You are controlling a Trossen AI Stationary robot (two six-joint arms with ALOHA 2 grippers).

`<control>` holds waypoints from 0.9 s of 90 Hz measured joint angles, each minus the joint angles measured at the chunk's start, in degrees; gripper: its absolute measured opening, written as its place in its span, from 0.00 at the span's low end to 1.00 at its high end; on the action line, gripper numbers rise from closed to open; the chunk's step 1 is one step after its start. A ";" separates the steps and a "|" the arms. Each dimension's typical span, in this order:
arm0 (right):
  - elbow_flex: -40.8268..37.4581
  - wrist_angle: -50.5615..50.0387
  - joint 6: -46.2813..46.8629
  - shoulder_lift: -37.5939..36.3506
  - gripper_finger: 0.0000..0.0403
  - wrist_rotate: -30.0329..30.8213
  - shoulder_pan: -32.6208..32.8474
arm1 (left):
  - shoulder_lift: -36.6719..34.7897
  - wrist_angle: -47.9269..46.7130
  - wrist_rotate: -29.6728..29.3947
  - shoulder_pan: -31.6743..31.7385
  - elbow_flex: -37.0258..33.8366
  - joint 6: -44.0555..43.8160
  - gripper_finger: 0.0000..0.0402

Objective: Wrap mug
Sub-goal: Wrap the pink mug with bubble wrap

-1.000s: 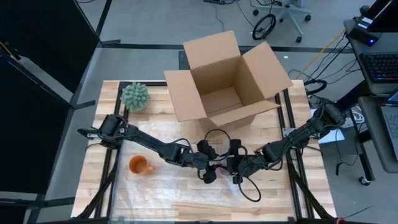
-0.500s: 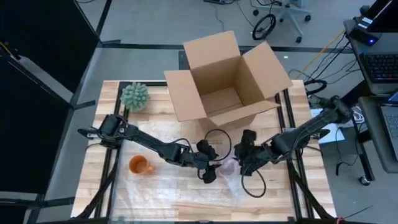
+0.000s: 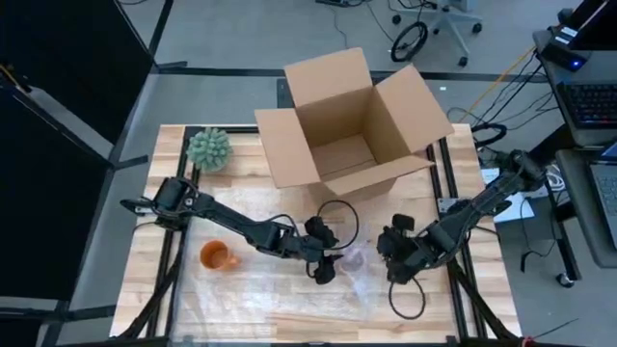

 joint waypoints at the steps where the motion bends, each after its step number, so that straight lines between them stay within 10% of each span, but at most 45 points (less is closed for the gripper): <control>1: 0.00 0.76 -0.32 0.00 0.50 0.27 -0.03 | 0.02 0.12 0.01 0.00 -0.01 0.00 0.52; 81: 1.90 15.81 -10.20 13.95 0.50 -12.08 -16.26 | 0.08 0.76 -0.05 0.03 -0.02 -0.08 0.52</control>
